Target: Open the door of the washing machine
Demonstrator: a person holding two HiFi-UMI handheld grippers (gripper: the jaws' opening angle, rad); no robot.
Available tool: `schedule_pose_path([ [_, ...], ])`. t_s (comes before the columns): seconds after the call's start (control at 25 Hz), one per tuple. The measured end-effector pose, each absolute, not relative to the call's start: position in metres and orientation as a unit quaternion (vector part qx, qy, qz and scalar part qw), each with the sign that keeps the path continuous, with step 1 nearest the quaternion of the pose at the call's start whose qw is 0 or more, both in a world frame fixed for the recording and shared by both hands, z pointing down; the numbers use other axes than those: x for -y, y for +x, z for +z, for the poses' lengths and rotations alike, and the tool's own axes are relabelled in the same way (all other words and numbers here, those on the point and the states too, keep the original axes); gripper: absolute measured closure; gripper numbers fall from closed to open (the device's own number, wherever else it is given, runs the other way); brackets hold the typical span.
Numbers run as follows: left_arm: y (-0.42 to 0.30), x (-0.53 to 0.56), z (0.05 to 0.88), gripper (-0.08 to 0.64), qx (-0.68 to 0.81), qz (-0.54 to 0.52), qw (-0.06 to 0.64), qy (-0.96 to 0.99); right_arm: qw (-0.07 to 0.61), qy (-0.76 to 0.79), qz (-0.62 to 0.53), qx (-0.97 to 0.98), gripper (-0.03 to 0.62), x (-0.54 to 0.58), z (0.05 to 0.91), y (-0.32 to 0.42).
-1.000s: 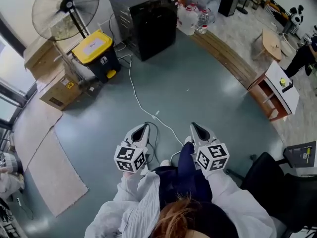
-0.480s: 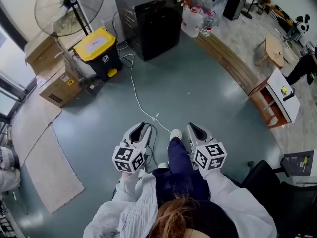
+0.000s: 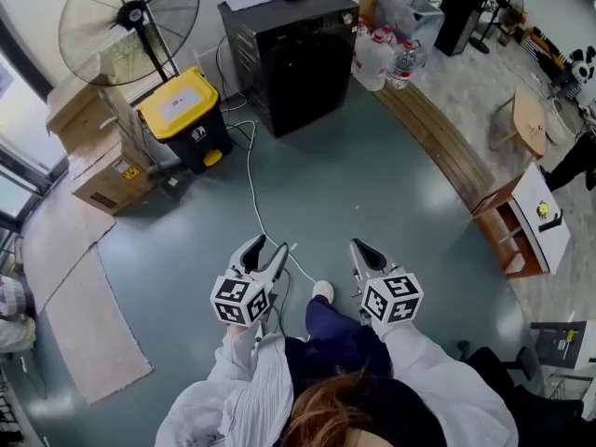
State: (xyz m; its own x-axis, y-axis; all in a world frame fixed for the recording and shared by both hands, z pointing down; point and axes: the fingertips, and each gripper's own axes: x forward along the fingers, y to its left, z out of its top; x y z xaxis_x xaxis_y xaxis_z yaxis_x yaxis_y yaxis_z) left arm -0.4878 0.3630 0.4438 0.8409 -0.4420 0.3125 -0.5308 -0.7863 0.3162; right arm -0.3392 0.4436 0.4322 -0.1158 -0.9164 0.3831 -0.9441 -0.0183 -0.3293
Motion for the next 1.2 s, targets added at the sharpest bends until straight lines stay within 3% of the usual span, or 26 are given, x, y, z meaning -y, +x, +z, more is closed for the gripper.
schedule_pose_path([
  [0.36, -0.413, -0.299, 0.441, 0.345, 0.278, 0.092, 0.187, 0.938, -0.005, 0.662, 0.245, 0.708, 0.58, -0.365, 0.426, -0.25],
  [0.8, -0.391, -0.268, 0.461, 0.345, 0.271, 0.104, 0.199, 0.936, 0.002, 0.66, 0.264, 0.703, 0.58, -0.335, 0.453, -0.234],
  [1.2, -0.333, -0.149, 0.465, 0.345, 0.27, 0.104, 0.2, 0.936, 0.013, 0.657, 0.276, 0.702, 0.58, -0.222, 0.463, -0.18],
])
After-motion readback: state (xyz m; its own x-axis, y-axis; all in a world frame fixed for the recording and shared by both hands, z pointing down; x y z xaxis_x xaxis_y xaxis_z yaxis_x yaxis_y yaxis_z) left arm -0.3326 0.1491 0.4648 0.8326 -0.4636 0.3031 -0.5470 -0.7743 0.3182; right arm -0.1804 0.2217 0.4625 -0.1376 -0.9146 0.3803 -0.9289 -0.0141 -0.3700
